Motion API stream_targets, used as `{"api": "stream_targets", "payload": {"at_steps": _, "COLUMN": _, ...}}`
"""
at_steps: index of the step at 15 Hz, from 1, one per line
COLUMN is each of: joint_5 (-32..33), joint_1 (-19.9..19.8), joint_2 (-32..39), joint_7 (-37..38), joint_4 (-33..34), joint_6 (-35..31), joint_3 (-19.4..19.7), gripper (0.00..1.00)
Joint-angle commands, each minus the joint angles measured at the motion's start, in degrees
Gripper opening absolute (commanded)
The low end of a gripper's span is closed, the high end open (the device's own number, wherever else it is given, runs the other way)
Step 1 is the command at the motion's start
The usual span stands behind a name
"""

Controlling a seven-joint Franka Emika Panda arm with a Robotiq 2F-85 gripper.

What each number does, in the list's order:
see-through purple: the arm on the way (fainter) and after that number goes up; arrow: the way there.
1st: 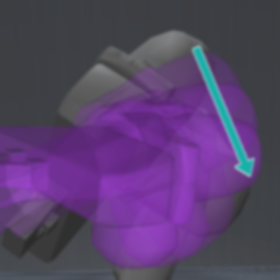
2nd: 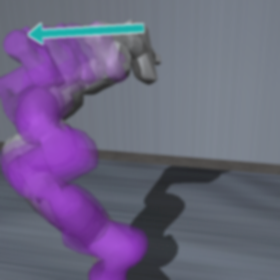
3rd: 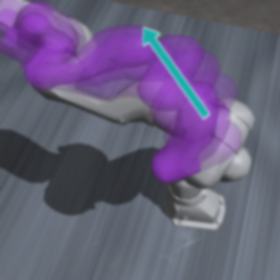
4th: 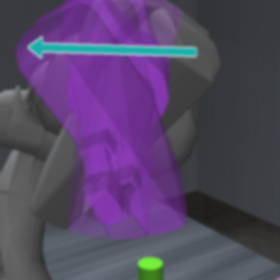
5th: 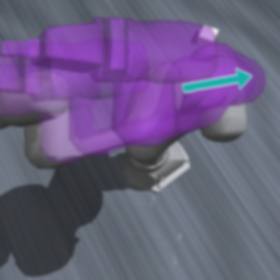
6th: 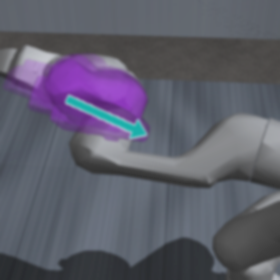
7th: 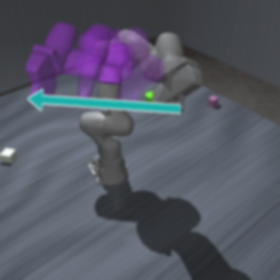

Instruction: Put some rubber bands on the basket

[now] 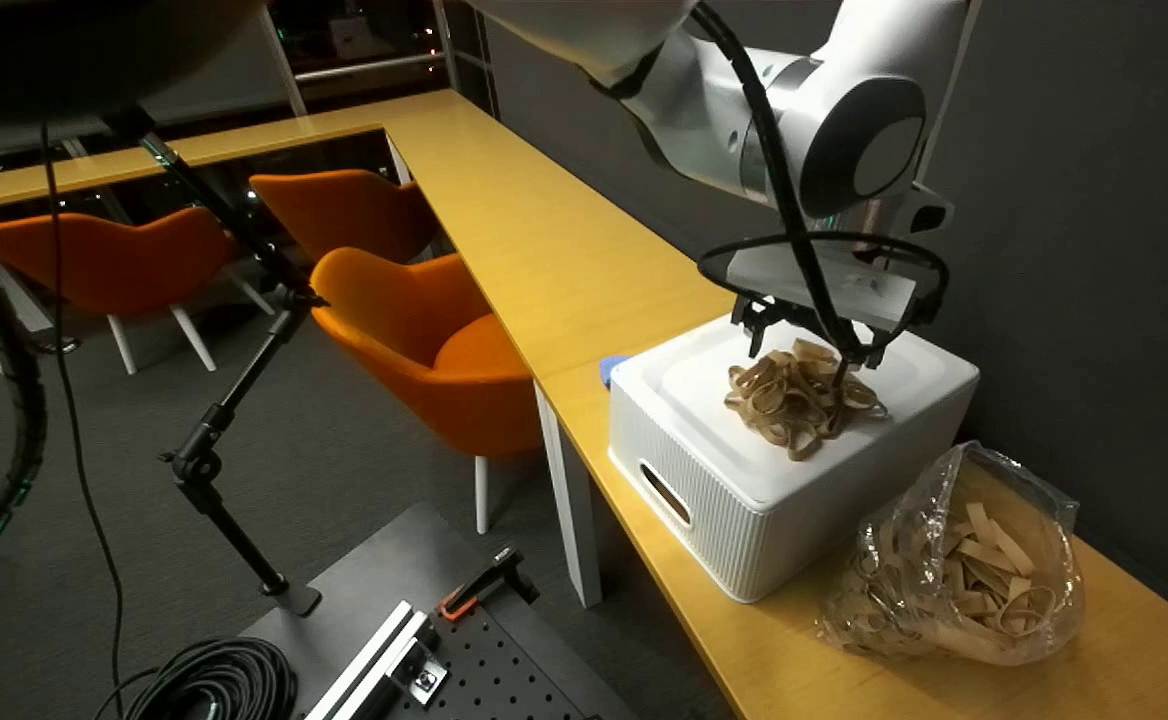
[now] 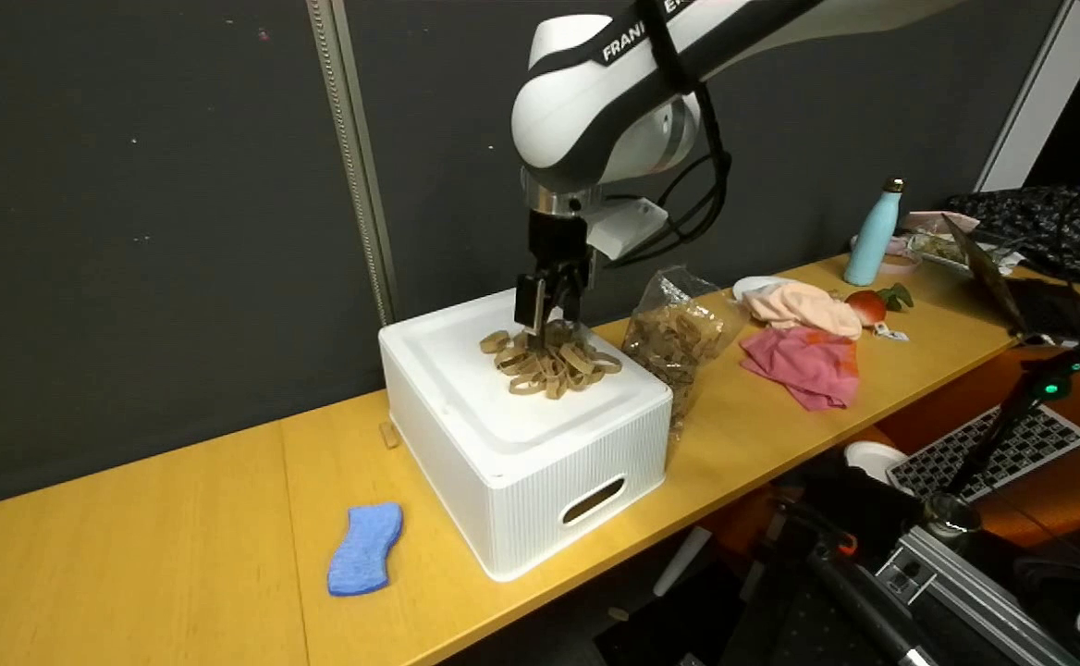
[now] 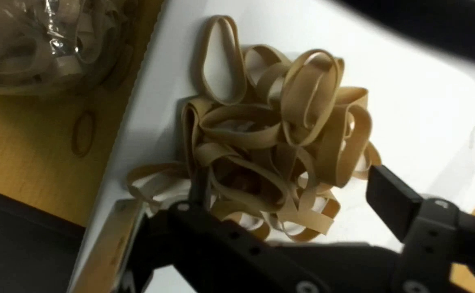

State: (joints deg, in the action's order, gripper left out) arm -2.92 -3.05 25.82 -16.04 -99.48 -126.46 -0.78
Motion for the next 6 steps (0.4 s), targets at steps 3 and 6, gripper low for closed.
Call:
{"api": "stream_targets", "payload": {"at_steps": 3, "joint_5": 6.04, "joint_1": 1.19, "joint_2": -6.85, "joint_7": 4.73, "joint_4": -2.51, "joint_6": 1.16, "joint_3": 1.68, "gripper": 1.0}}
{"api": "stream_targets", "payload": {"at_steps": 6, "joint_5": 9.36, "joint_1": 1.17, "joint_2": -9.43, "joint_7": 7.59, "joint_4": -2.98, "joint_6": 2.4, "joint_3": 2.31, "gripper": 1.0}}
